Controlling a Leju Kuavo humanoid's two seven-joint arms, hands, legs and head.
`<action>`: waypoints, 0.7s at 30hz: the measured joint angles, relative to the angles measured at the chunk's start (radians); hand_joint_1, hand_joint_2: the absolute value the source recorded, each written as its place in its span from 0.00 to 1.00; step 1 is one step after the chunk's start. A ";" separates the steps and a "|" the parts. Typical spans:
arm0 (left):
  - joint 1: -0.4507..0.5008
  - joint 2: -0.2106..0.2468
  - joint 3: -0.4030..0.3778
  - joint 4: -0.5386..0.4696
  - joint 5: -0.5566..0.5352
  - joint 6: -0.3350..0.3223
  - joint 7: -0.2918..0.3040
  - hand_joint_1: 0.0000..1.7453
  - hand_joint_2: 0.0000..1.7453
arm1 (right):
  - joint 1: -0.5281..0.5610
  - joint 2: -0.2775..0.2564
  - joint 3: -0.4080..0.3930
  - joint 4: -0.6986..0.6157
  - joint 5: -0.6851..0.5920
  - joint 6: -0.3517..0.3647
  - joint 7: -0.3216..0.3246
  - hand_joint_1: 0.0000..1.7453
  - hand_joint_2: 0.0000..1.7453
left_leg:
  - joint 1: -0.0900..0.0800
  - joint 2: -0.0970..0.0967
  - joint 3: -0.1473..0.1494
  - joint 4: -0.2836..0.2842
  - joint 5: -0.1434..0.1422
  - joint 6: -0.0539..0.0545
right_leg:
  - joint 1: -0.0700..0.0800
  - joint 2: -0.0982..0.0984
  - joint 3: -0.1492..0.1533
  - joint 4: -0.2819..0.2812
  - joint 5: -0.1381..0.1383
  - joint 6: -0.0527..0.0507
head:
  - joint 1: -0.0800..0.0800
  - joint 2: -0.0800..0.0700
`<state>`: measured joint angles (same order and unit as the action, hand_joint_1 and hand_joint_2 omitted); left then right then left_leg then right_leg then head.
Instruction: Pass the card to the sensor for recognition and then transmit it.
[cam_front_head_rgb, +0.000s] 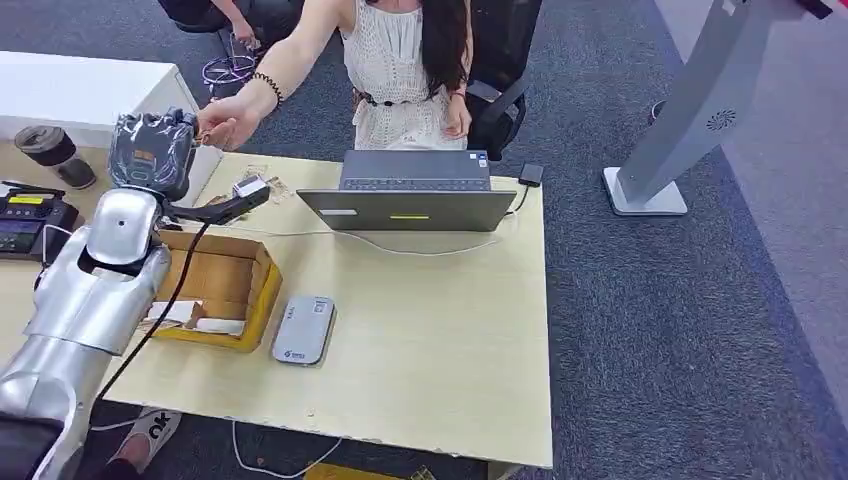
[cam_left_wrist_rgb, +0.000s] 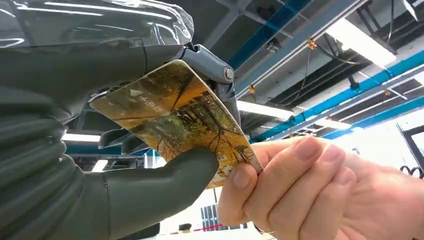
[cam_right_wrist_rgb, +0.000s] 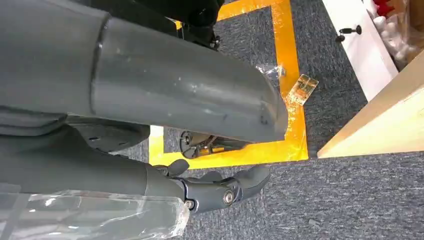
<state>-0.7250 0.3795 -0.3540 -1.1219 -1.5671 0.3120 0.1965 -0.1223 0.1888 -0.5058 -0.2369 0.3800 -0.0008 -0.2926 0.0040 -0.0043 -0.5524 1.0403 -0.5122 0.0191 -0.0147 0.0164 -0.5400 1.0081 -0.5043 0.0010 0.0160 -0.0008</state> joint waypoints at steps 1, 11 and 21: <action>0.000 0.000 0.000 0.005 0.000 0.000 0.000 1.00 1.00 | 0.000 0.000 0.000 0.000 0.000 0.000 0.000 0.00 0.00 | 0.000 0.000 0.000 0.000 0.000 0.000 | 0.000 0.000 0.000 0.000 0.000 0.000 | 0.000 0.000; 0.000 0.000 0.000 0.029 0.003 0.000 0.000 1.00 1.00 | 0.000 0.001 0.000 0.000 0.000 0.000 0.000 0.00 0.00 | 0.000 0.000 0.000 0.000 0.000 0.000 | 0.000 0.000 0.000 0.000 0.000 0.000 | 0.000 0.000; 0.000 0.000 0.000 0.038 0.003 0.000 0.000 1.00 1.00 | 0.000 0.001 0.000 0.000 0.000 0.000 0.000 0.00 0.00 | 0.000 0.000 0.000 0.000 0.000 0.000 | 0.000 0.000 0.000 0.000 0.000 0.000 | 0.000 0.000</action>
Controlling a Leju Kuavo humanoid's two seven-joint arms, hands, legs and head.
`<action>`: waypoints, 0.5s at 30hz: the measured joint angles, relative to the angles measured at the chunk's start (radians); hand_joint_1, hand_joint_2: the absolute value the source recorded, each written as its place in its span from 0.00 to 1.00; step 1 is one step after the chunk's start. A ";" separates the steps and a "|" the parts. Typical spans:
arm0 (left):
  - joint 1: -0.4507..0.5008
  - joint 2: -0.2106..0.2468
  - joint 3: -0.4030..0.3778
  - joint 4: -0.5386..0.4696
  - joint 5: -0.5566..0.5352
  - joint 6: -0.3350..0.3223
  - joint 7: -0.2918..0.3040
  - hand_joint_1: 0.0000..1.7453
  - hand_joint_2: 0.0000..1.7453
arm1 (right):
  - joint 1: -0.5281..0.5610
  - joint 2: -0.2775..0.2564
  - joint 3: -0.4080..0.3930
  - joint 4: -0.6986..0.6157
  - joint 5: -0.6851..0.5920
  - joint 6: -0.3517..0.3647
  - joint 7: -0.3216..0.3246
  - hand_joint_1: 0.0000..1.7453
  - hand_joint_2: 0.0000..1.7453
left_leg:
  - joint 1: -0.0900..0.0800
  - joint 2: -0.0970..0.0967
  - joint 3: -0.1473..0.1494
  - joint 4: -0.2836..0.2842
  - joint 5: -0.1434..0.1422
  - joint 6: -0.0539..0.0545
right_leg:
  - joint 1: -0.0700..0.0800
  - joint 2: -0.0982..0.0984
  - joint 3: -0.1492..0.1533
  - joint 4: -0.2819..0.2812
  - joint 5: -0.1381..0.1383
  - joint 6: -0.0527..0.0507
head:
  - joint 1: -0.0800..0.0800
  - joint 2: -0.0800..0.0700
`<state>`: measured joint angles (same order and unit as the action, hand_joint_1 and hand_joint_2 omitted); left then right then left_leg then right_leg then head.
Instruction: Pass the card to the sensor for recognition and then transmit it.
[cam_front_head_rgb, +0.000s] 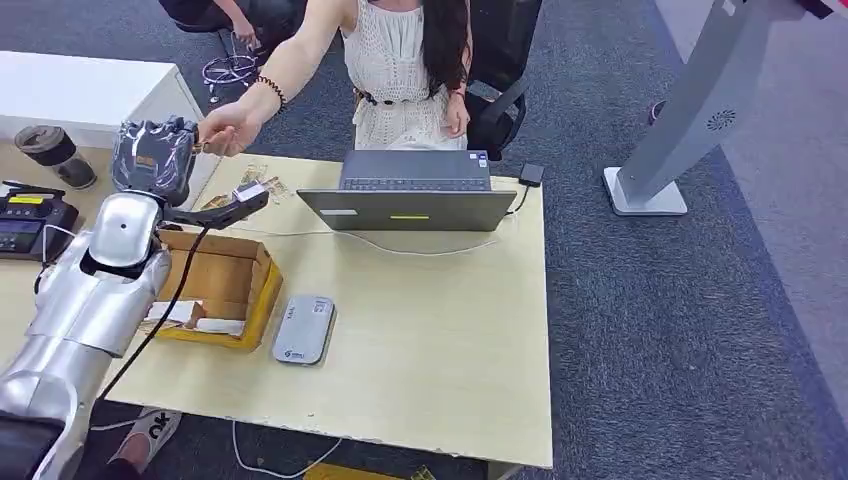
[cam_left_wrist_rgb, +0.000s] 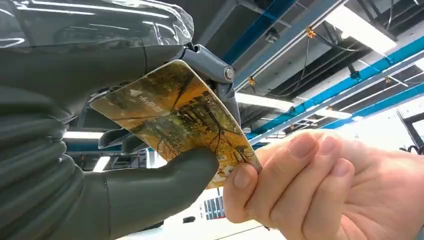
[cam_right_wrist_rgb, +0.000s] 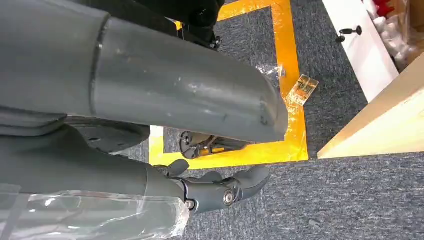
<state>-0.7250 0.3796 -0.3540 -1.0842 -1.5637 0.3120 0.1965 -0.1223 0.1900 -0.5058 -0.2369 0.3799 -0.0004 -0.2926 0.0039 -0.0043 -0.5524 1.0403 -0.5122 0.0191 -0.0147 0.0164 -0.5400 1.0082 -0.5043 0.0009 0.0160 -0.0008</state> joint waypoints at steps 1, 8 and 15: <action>0.000 0.000 0.000 0.000 0.000 0.000 0.000 1.00 1.00 | 0.000 0.000 0.000 0.000 0.000 0.000 0.000 0.00 0.00 | 0.000 0.000 0.000 0.000 0.000 0.000 | 0.000 0.000 0.000 0.000 0.000 0.000 | 0.000 0.000; 0.000 0.000 0.000 0.000 0.000 0.000 0.000 1.00 1.00 | 0.000 0.000 0.000 0.000 0.000 0.000 0.000 0.00 0.00 | 0.000 0.000 0.000 0.000 0.000 0.000 | 0.000 0.000 0.000 0.000 0.000 0.000 | 0.000 0.000; 0.000 0.000 0.000 0.001 0.000 0.000 0.000 1.00 1.00 | 0.000 0.000 0.000 0.000 0.000 0.000 0.000 0.00 0.00 | 0.000 0.000 0.000 0.000 0.000 0.000 | 0.000 0.000 0.000 0.000 0.000 0.000 | 0.000 0.000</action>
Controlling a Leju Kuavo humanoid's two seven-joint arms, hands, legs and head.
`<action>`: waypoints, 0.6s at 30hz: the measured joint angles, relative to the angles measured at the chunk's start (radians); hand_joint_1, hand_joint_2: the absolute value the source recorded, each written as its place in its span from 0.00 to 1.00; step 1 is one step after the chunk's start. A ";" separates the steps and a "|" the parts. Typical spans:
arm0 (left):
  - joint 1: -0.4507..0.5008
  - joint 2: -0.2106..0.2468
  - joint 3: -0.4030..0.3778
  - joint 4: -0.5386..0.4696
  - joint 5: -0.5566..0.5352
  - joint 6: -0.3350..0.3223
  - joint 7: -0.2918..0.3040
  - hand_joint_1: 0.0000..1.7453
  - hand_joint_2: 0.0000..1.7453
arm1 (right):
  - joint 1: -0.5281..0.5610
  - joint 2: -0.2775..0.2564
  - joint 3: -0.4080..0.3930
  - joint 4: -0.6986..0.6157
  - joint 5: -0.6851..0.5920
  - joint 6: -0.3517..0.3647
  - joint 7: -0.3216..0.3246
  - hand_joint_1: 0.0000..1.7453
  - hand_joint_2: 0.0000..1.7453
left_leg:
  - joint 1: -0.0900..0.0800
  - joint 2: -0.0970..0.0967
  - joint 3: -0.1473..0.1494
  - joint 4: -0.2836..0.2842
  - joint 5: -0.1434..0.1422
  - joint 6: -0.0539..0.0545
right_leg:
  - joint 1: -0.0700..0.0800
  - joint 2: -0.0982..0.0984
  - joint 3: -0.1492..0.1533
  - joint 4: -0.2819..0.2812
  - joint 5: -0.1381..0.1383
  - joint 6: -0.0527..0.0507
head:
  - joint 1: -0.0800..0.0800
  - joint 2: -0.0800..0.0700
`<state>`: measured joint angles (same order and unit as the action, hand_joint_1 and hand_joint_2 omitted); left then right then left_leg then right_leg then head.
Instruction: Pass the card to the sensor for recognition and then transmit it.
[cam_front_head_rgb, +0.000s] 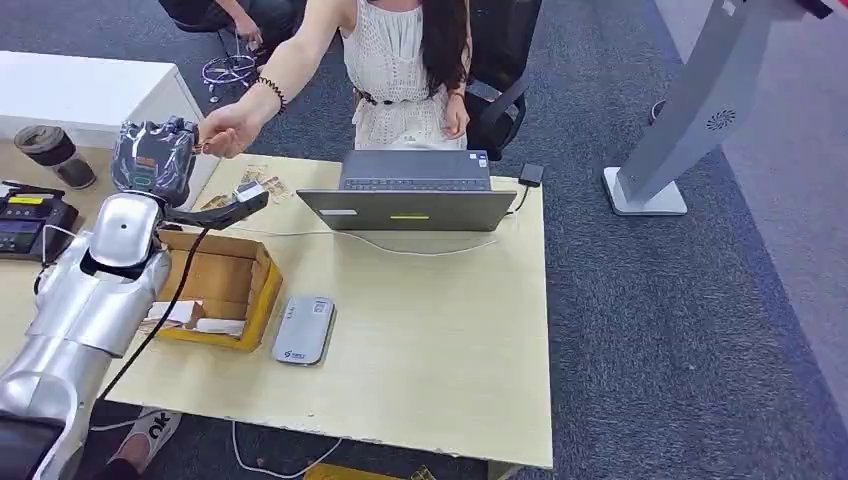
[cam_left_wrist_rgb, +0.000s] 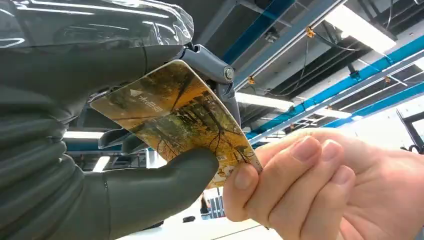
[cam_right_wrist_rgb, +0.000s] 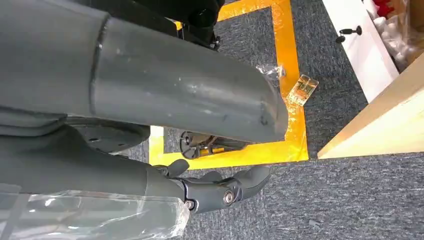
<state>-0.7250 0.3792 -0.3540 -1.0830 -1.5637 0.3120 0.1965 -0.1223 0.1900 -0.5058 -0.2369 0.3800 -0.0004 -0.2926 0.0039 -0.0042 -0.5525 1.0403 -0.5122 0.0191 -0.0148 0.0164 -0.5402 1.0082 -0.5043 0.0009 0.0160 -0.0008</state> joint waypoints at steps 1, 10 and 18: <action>0.000 0.000 0.000 0.000 0.000 0.000 0.000 1.00 1.00 | 0.000 0.000 0.000 0.000 0.000 0.000 0.000 0.00 0.00 | 0.000 0.000 0.000 0.000 0.000 0.000 | 0.000 0.000 0.000 0.000 0.000 0.000 | 0.000 0.000; 0.000 0.000 0.000 0.000 0.000 0.000 0.000 1.00 1.00 | 0.000 0.000 0.000 0.000 0.000 0.000 0.000 0.00 0.00 | 0.000 0.000 0.000 0.000 0.000 0.000 | 0.000 0.000 0.000 0.000 0.000 0.000 | 0.000 0.000; 0.000 0.000 0.000 0.000 0.000 0.000 0.000 1.00 1.00 | 0.000 0.000 0.000 0.000 0.000 0.000 0.000 0.00 0.00 | 0.000 0.000 0.000 0.000 0.000 0.000 | 0.000 0.000 -0.001 0.000 0.000 0.000 | 0.000 0.000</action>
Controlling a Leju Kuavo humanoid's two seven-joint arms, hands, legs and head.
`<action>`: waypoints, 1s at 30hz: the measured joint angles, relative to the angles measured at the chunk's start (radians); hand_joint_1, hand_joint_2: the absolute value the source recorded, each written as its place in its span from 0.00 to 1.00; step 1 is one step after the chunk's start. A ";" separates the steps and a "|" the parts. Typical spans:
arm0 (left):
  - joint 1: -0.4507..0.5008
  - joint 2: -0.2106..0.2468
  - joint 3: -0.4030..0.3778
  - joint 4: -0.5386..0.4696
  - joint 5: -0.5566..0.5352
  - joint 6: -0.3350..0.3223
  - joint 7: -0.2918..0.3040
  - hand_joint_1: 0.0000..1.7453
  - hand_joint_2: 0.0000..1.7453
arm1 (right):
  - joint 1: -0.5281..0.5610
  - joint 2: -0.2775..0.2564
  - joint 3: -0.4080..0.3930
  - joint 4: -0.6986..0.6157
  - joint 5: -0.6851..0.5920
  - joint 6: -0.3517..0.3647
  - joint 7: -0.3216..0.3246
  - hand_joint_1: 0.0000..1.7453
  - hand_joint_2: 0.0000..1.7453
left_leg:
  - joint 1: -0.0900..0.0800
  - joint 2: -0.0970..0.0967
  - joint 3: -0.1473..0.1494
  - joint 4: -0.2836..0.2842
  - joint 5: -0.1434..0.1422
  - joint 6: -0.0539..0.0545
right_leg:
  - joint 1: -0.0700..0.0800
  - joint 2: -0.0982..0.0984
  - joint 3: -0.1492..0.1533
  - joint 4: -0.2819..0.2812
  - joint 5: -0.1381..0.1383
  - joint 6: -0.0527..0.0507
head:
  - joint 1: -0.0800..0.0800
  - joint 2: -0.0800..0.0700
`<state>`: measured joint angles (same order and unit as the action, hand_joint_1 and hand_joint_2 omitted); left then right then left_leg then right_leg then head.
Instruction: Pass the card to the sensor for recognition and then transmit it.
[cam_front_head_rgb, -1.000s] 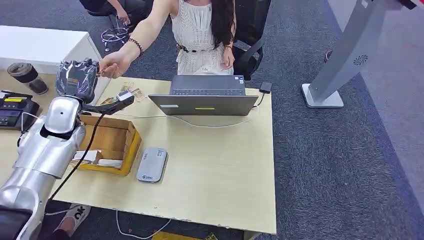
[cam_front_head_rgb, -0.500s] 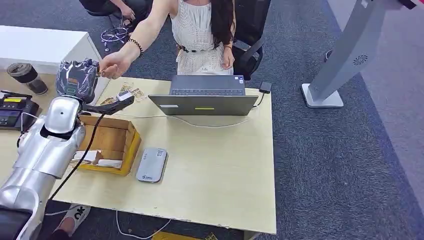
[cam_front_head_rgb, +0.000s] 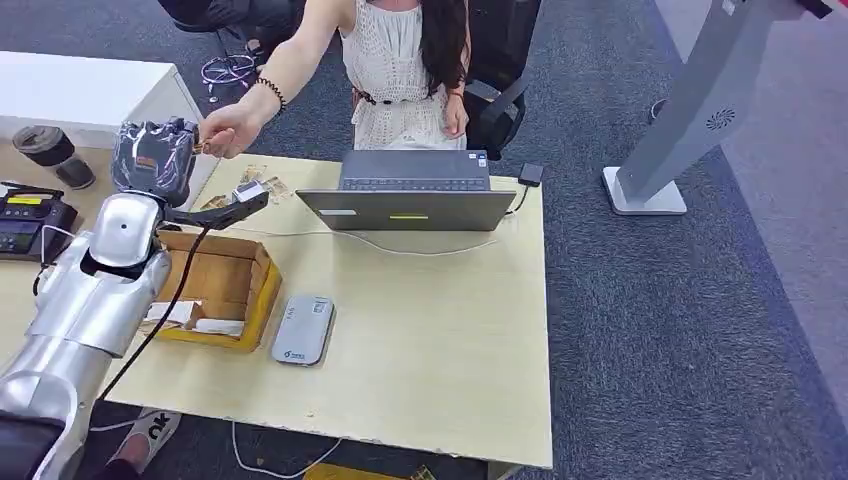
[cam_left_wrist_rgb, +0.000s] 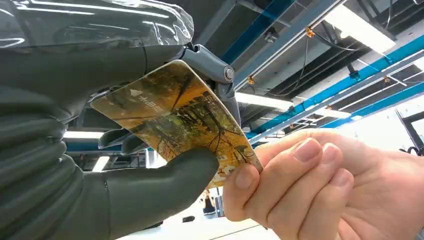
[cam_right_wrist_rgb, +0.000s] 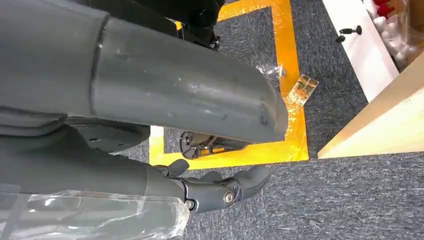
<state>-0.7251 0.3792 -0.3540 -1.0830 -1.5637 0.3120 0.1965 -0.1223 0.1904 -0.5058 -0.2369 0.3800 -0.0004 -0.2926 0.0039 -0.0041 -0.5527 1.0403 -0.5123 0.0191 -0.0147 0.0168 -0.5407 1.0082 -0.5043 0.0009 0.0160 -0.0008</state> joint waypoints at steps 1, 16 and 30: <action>0.000 0.000 0.000 0.000 0.000 0.000 0.000 1.00 1.00 | 0.000 0.000 0.000 0.000 0.000 0.000 0.000 0.00 0.00 | 0.000 0.000 0.000 0.000 0.000 0.000 | 0.000 0.000 0.000 0.000 0.000 0.000 | 0.000 0.000; 0.119 -0.047 0.001 -0.145 -0.007 0.015 0.005 0.00 1.00 | 0.005 0.000 0.000 0.000 -0.016 -0.014 -0.011 0.00 0.00 | -0.001 -0.002 -0.001 0.000 0.000 0.000 | -0.001 -0.002 0.000 0.000 0.000 0.000 | 0.000 0.000; 0.164 -0.068 0.016 -0.217 0.026 0.015 -0.008 0.00 1.00 | 0.009 0.000 0.000 0.000 -0.016 -0.017 -0.012 0.00 0.00 | -0.001 -0.001 -0.001 0.000 0.000 0.000 | 0.000 -0.001 -0.001 0.001 0.000 0.000 | -0.002 0.000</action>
<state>-0.5612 0.3117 -0.3380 -1.3001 -1.5377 0.3269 0.1881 -0.1137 0.1907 -0.5058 -0.2365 0.3639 -0.0172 -0.3048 0.0033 -0.0051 -0.5532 1.0404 -0.5120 0.0189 -0.0149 0.0158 -0.5414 1.0087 -0.5042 0.0007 0.0145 -0.0008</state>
